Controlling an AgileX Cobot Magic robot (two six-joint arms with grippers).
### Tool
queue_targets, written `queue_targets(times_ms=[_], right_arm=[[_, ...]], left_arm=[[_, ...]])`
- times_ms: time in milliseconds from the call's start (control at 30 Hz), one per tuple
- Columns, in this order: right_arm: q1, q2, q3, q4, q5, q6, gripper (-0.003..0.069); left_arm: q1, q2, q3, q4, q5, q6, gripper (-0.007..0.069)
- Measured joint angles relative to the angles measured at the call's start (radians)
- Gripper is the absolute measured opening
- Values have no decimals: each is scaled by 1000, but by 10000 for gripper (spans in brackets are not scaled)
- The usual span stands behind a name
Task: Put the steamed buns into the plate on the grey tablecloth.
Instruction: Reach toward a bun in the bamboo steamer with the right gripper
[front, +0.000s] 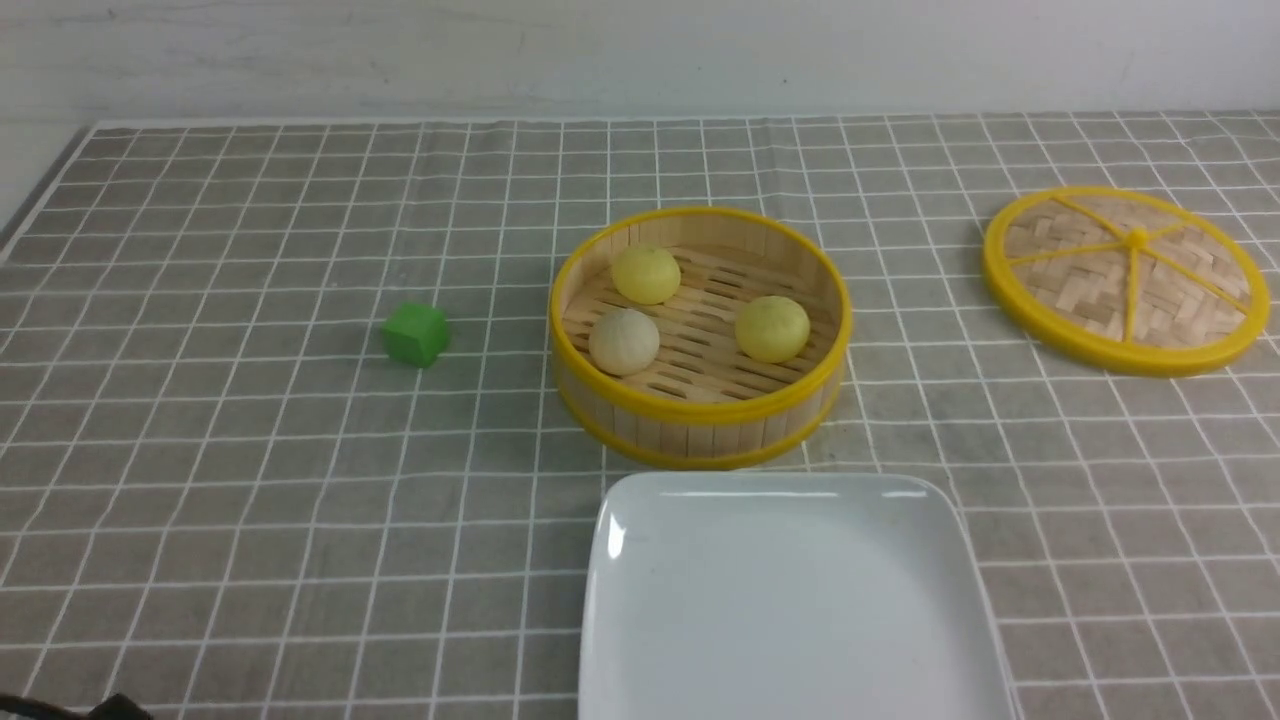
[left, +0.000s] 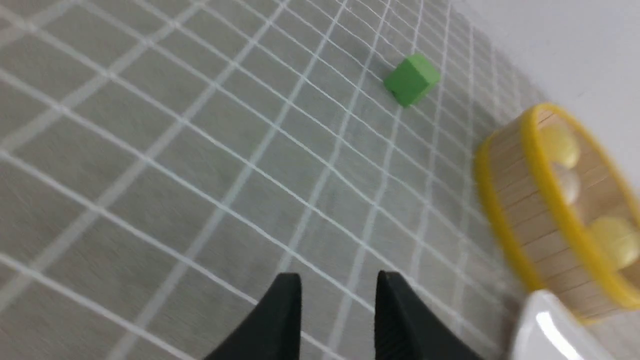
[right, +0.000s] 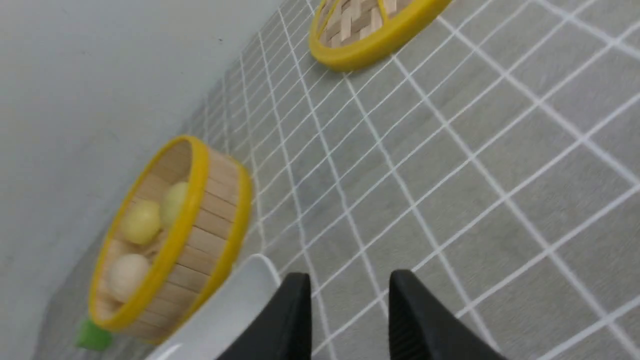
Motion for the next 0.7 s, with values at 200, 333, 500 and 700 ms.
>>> queue_targets(times_ms=[200,333,500,700], right_arm=[[0,0,2,63,-3,23,239],[0,0,-13,71,-6,3,215],[0,23,-191,71,10,-197,83],[0,307,-470,71,287,-485,-7]], left_arm=[[0,0,1,-158,5,-211,240],[0,0,1,-163,5,-231,240],[0,0,6,-164,-29,-206,227],[0,0,-150,-164,41,9,69]])
